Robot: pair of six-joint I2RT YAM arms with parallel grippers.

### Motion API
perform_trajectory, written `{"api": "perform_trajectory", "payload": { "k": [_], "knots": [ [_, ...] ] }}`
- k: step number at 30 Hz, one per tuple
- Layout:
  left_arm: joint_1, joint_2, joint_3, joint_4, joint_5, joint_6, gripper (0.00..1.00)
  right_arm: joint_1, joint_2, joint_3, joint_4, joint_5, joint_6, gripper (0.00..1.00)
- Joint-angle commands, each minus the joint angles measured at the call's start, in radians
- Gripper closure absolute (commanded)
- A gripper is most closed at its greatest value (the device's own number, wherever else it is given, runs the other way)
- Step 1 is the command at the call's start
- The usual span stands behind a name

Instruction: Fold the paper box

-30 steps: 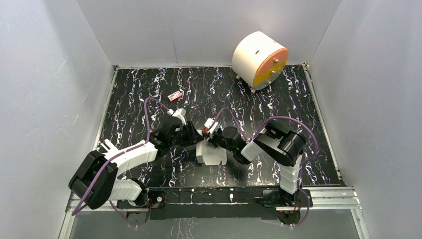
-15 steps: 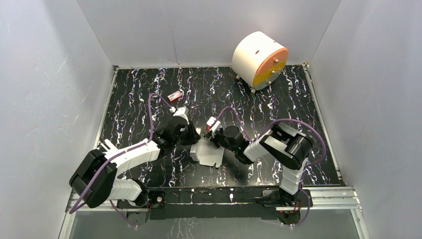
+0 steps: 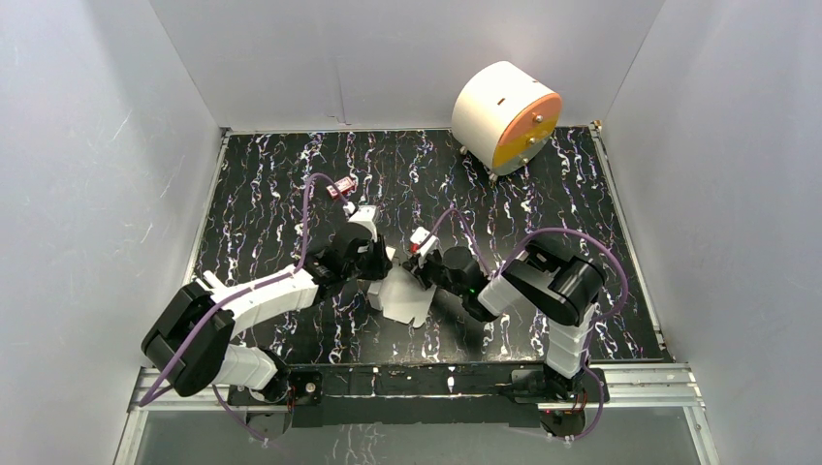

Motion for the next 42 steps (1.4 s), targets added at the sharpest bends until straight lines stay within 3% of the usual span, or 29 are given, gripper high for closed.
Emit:
{"api": "perform_trajectory", "payload": {
  "k": [1, 7, 13, 18, 24, 31, 42],
  "knots": [
    [0.006, 0.001, 0.019, 0.002, -0.020, 0.094, 0.95, -0.011, -0.045, -0.039, 0.025, -0.101, -0.006, 0.93],
    [0.007, 0.035, 0.072, -0.089, 0.046, 0.145, 0.97, -0.031, -0.098, -0.040, -0.054, -0.166, -0.017, 0.88],
    [0.006, 0.052, 0.123, -0.190, 0.046, 0.215, 0.98, -0.068, -0.214, -0.058, -0.180, -0.193, -0.058, 0.74],
    [0.006, 0.074, 0.163, -0.263, 0.059, 0.266, 0.99, -0.151, -0.329, -0.060, -0.299, -0.279, -0.089, 0.64],
    [0.006, 0.072, 0.178, -0.301, 0.093, 0.325, 1.00, -0.269, -0.401, -0.001, -0.437, -0.385, -0.148, 0.61],
    [0.007, 0.072, 0.182, -0.290, 0.148, 0.346, 1.00, -0.375, -0.238, 0.154, -0.448, -0.551, -0.256, 0.60],
    [0.006, 0.030, 0.172, -0.286, 0.171, 0.380, 0.98, -0.388, 0.055, 0.465, -0.591, -0.820, -0.389, 0.61]
  ]
}}
